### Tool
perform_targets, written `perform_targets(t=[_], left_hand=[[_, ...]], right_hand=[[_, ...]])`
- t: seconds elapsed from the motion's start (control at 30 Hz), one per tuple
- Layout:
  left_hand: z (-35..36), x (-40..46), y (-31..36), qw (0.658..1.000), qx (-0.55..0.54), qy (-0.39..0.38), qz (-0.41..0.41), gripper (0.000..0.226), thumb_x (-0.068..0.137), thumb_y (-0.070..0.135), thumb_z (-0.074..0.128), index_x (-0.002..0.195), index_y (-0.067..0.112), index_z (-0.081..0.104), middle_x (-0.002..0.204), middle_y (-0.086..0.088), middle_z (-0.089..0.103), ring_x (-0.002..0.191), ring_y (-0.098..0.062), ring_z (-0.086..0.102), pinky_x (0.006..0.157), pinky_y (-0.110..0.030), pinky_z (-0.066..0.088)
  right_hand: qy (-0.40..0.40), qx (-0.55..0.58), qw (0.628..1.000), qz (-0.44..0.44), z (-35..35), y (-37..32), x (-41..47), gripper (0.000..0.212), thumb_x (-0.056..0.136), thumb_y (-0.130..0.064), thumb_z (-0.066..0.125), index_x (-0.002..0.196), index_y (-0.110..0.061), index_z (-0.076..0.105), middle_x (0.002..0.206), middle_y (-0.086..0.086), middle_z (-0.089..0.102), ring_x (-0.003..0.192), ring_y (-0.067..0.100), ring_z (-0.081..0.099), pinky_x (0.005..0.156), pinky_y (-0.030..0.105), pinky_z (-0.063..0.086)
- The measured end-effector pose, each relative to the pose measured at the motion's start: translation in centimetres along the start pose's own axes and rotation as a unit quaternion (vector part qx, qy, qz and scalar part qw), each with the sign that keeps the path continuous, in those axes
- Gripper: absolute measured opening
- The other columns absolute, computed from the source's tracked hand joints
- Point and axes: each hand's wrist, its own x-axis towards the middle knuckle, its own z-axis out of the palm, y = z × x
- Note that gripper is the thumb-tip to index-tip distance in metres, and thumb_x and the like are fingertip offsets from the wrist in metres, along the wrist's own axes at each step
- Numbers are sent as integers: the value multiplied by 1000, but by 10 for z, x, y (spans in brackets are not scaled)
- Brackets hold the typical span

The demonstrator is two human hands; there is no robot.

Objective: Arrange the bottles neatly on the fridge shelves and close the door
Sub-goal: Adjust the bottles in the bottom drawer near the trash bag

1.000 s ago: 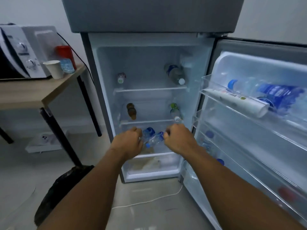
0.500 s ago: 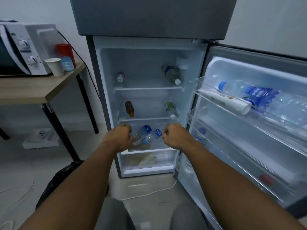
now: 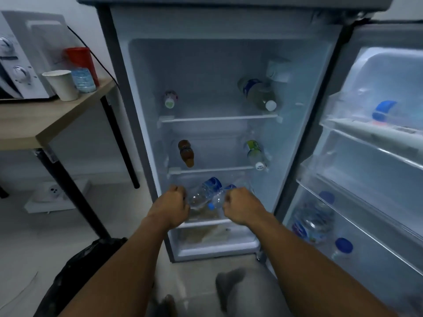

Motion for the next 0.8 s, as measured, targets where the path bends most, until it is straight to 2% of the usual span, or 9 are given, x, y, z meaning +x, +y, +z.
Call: perform_targets(t=[0.17,0.27,0.33,0.47,0.53,0.6,0.67,0.73,0.8], left_hand=[[81,66,-32,998,-62,30,-15,44,94,26,53,133,8,42,137,-13,41,116,-32,53,95,-39,46],[141,86,-57,997,-75,10,-34,60,94,28,53,144,7,29,149,-15,28,126,-34,45,103,-43,43],[171,100,-70,996,-70,9,-46,58,93,30,55,141,7,32,147,-15,27,124,-36,46,101,-45,44],[195,139,-77,995,-60,73,-18,56,91,25,56,137,1,38,145,-19,33,133,-36,36,110,-42,35],[203,156,-83,993,-63,96,-27,61,90,33,54,138,0,38,145,-19,37,134,-34,33,113,-42,32],[212,167,-91,993,-60,92,-42,73,86,50,43,141,2,36,145,-19,39,134,-35,34,114,-45,31],[221,172,-96,993,-80,60,-60,79,88,57,35,147,4,28,154,-17,31,140,-36,27,118,-45,23],[226,172,-95,993,-88,20,-77,85,90,61,38,151,6,18,160,-14,19,145,-35,17,121,-42,15],[227,168,-96,996,-55,15,-66,94,87,65,46,151,3,15,158,-17,21,144,-36,18,121,-39,13]], right_hand=[[-28,-22,999,-4,80,39,79,21,89,-19,55,103,-10,68,108,12,68,96,29,66,73,25,41],[-32,-5,999,-17,131,61,116,32,93,-24,52,121,-13,61,122,9,63,107,26,62,86,28,47],[-47,-2,999,-22,160,75,135,39,94,-26,49,131,-13,55,129,8,59,115,26,58,96,32,46],[-62,-17,998,3,195,102,158,45,93,-35,48,132,-14,51,128,8,57,116,29,58,99,38,48],[-39,-45,998,12,203,110,164,48,93,-39,48,133,-12,50,129,8,57,116,28,57,100,38,46],[-5,-66,998,5,206,113,164,54,93,-46,48,136,-14,48,135,5,55,122,26,53,105,38,42],[17,-87,996,4,211,117,166,61,91,-54,46,139,-16,46,143,4,49,132,26,44,111,42,38],[11,-94,995,11,214,122,167,66,89,-60,44,141,-19,41,150,4,42,138,27,38,113,46,35],[-3,-98,995,11,216,123,167,70,87,-63,42,142,-20,38,154,4,37,141,29,34,114,50,33]])
